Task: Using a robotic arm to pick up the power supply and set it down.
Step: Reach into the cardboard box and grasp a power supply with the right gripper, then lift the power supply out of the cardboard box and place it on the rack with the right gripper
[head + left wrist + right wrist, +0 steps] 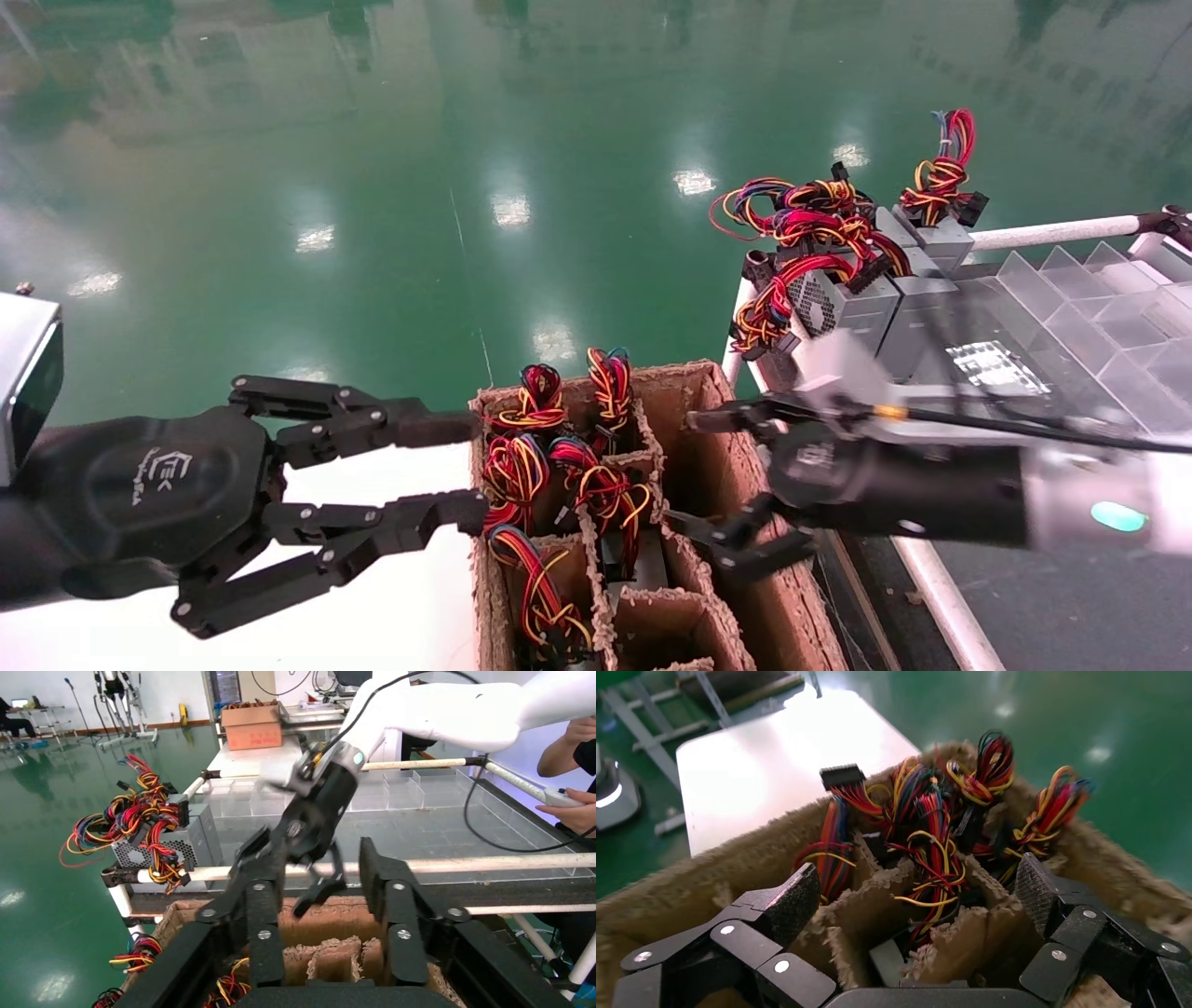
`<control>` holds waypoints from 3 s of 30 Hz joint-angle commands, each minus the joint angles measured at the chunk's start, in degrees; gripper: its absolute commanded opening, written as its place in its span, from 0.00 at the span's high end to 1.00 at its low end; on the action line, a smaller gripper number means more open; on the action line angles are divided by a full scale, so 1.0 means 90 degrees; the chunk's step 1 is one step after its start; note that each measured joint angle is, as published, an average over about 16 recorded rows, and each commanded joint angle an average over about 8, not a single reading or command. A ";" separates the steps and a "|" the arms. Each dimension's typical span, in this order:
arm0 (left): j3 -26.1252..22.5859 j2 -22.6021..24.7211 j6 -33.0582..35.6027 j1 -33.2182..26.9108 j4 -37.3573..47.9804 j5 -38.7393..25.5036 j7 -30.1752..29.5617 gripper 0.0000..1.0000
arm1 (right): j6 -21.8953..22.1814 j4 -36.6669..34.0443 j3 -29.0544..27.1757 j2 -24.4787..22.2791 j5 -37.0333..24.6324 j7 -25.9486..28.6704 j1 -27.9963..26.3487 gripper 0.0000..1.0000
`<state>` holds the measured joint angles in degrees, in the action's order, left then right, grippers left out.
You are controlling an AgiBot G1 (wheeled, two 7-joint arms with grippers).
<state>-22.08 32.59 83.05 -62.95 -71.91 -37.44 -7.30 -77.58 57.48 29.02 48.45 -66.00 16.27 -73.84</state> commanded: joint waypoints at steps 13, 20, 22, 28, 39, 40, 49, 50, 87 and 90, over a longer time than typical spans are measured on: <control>0.0000 0.0000 0.0000 0.0000 0.0000 0.0000 0.0000 0.00 | 0.0208 -0.1688 0.0641 0.1493 -0.0961 -0.0759 -0.0813 0.88; -0.0001 0.0000 0.0000 0.0000 0.0000 0.0000 0.0000 0.00 | 0.0384 -0.2084 0.0648 0.1758 -0.1015 -0.1167 -0.0842 1.00; -0.0001 0.0000 0.0000 0.0000 0.0000 0.0000 0.0000 0.00 | 0.0397 -0.2142 0.0635 0.1784 -0.1001 -0.1242 -0.0846 1.00; -0.0001 0.0000 0.0000 0.0000 0.0000 0.0000 0.0000 0.00 | 0.0424 -0.2290 0.0599 0.1827 -0.0955 -0.1364 -0.0850 1.00; -0.0001 0.0000 0.0000 0.0000 0.0000 0.0001 0.0001 0.00 | 0.0487 -0.2638 0.0584 0.1941 -0.0941 -0.1463 -0.0887 1.00; -0.0001 0.0000 0.0000 0.0000 0.0000 0.0001 0.0001 0.00 | 0.0487 -0.2665 0.0580 0.1949 -0.0935 -0.1482 -0.0888 1.00; -0.0001 0.0000 0.0000 0.0000 0.0000 0.0001 0.0001 0.00 | 0.0461 -0.2929 0.0550 0.2027 -0.0877 -0.1629 -0.0909 1.00; -0.0001 0.0000 0.0000 0.0000 0.0000 0.0001 0.0001 0.00 | 0.0450 -0.2952 0.0544 0.2029 -0.0867 -0.1649 -0.0909 1.00; -0.0002 -0.0001 -0.0001 -0.0001 0.0000 0.0002 0.0001 0.00 | -0.0630 -0.3701 0.0054 0.1711 0.0019 -0.1998 -0.1161 1.00; -0.0002 -0.0001 -0.0001 -0.0001 0.0000 0.0002 0.0001 0.00 | -0.0763 -0.3641 -0.0051 0.1596 0.0183 -0.1998 -0.1177 1.00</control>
<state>-22.11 32.58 83.04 -62.96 -71.91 -37.43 -7.29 -84.42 25.10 28.44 62.47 -64.21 -1.50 -84.50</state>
